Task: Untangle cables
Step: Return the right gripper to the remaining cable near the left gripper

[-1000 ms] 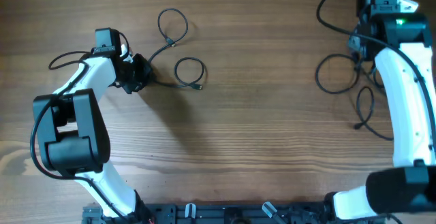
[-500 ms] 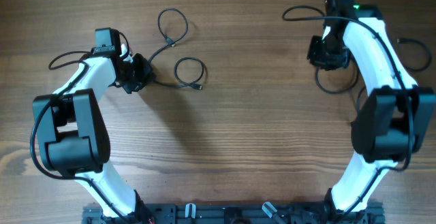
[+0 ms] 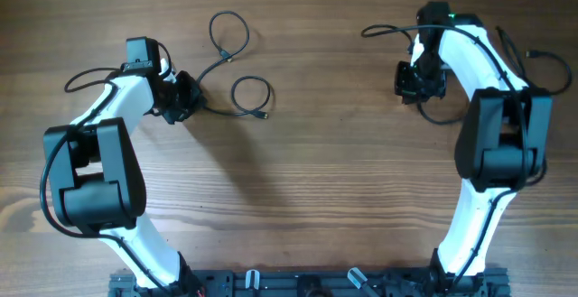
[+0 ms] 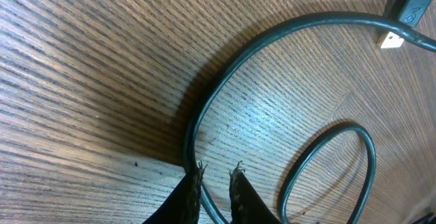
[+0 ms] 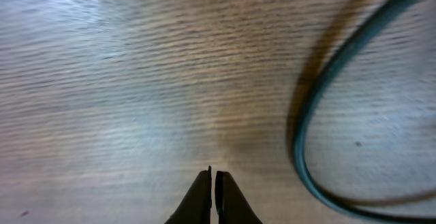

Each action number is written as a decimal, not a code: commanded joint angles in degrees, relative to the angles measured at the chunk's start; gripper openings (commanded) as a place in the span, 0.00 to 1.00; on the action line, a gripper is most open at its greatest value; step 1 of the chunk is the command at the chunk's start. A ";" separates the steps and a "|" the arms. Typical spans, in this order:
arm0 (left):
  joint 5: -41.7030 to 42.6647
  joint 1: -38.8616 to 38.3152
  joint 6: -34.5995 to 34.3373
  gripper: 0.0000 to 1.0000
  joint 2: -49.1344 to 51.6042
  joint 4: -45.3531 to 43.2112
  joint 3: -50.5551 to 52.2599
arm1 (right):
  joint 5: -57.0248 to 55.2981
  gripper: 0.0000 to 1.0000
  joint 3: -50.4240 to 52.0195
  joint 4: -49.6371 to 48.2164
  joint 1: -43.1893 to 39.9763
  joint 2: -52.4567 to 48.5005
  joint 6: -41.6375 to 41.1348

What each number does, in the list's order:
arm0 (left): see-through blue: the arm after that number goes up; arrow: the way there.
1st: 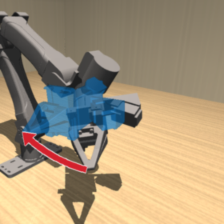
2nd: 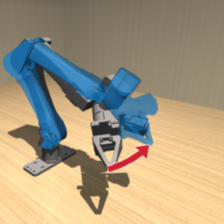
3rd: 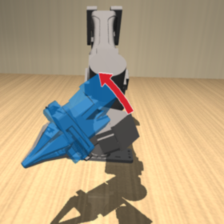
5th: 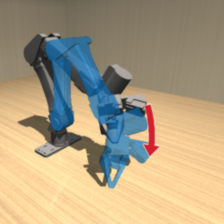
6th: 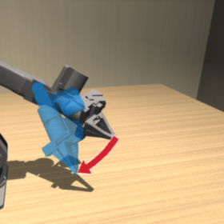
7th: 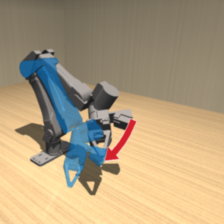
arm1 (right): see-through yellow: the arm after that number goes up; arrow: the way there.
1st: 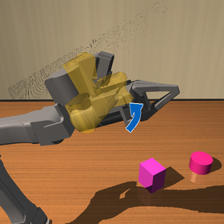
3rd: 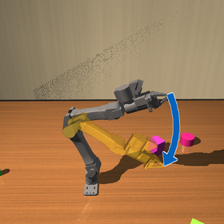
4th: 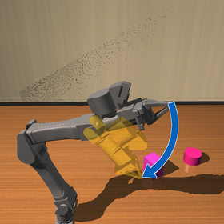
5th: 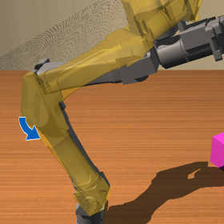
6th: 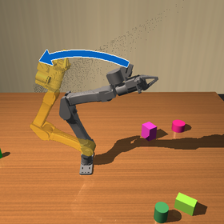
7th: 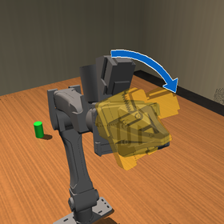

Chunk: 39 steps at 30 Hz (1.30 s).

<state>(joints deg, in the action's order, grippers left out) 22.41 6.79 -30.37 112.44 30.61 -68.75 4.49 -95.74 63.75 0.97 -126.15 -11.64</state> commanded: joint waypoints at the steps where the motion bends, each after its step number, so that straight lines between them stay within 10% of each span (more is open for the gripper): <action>1: 0.28 -0.20 -0.13 0.17 -0.20 -0.17 -0.59 | -1.84 0.07 0.04 -0.13 0.07 -2.34 0.90; 14: 0.28 -0.20 -0.13 0.15 -0.22 -0.20 -0.59 | -15.08 0.08 6.01 -3.28 0.02 -2.34 -11.74; 28: 0.28 -0.20 -0.13 0.06 -0.22 -0.66 -0.59 | 36.26 0.22 6.84 -12.13 1.95 -2.34 4.22; 39: 10.93 2.03 2.10 0.04 -2.95 0.11 -0.59 | 49.42 0.27 5.46 -15.10 10.45 -2.03 4.20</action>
<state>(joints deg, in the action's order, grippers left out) 26.06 7.14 -30.35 112.42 30.63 -68.75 43.75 -89.27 49.21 9.91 -127.59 -8.86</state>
